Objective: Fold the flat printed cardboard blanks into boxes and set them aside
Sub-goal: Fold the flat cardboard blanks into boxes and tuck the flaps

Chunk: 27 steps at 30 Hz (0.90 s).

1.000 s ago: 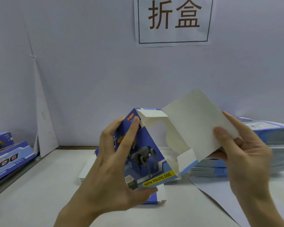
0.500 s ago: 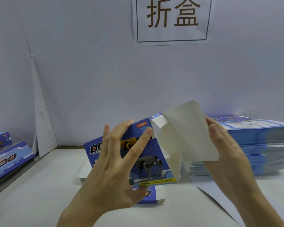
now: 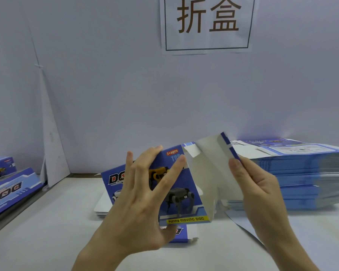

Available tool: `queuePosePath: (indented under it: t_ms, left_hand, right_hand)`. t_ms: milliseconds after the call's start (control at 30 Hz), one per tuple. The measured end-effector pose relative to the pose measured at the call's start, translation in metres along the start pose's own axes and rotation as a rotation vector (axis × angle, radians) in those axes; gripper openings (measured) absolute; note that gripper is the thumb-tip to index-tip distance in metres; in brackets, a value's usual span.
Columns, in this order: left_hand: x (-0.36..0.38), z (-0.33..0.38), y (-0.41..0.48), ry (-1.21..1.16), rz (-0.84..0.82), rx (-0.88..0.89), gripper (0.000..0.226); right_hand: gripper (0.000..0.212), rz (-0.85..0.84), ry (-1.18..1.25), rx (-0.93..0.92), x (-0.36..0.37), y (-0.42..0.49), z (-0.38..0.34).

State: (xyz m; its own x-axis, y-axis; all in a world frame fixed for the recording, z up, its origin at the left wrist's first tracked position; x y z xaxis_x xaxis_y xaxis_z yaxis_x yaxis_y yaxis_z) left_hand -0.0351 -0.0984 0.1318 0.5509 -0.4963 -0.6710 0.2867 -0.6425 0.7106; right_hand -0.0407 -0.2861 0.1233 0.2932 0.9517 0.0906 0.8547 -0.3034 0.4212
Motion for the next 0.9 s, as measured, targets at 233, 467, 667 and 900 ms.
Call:
queuePosePath:
  t_ms: [233,467,667,900]
  left_hand:
    - [0.0,-0.007,-0.001,-0.004,-0.017,-0.03,0.117]
    - [0.005,0.001,0.0,0.0,0.0,-0.013,0.114]
    - [0.001,-0.002,0.0,-0.027,0.017,-0.016,0.112]
    - [0.002,0.001,-0.001,-0.021,0.047,-0.028,0.112]
  right_hand:
    - [0.029,-0.173,0.033,0.072,0.012,-0.002,0.006]
    - [0.039,-0.288,-0.063,0.035,0.055,-0.02,0.019]
    - [0.043,-0.228,-0.1,-0.024,0.053,-0.019,0.015]
    - [0.045,-0.19,-0.175,-0.017,0.054,-0.02,0.018]
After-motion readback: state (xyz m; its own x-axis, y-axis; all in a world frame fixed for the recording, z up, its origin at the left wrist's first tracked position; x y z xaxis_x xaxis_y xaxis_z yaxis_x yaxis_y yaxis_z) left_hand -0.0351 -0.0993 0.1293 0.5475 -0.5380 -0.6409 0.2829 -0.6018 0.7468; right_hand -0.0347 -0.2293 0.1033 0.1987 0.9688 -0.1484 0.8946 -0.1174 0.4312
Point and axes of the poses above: each hand's wrist, its own y-axis towards the middle knuckle, its own x-axis out of the palm, z = x × y, the point moved 9 cm from there along y, towards the middle knuckle, and after that the axes turned 8 degrees about x, right-handed, at the moved point
